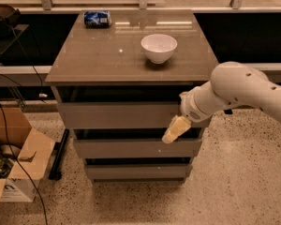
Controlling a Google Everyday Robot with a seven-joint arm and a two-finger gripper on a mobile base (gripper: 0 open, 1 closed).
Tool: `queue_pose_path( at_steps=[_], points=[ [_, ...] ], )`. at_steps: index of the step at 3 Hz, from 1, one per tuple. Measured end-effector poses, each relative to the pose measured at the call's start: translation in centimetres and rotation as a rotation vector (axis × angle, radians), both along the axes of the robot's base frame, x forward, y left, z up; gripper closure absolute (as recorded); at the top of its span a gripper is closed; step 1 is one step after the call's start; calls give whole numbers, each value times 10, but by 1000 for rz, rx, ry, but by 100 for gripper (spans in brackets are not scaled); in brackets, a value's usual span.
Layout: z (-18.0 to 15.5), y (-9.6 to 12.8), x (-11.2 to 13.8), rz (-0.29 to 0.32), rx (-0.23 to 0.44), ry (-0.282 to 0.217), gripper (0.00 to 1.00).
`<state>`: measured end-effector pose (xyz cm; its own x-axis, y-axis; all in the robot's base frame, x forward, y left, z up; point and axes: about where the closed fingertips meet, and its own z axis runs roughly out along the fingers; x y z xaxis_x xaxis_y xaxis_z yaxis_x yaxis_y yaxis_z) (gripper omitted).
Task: Open top drawer
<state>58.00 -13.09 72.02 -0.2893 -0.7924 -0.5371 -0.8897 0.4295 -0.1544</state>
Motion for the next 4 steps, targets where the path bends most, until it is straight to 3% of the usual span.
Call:
queue_pose_path(
  at_steps=[1, 2, 3, 4],
  points=[
    [-31, 9, 27, 6, 25, 21, 0],
    [-54, 15, 52, 26, 30, 46, 10],
    [-64, 8, 50, 44, 4, 82, 27],
    [-59, 8, 50, 44, 4, 82, 51]
  ],
)
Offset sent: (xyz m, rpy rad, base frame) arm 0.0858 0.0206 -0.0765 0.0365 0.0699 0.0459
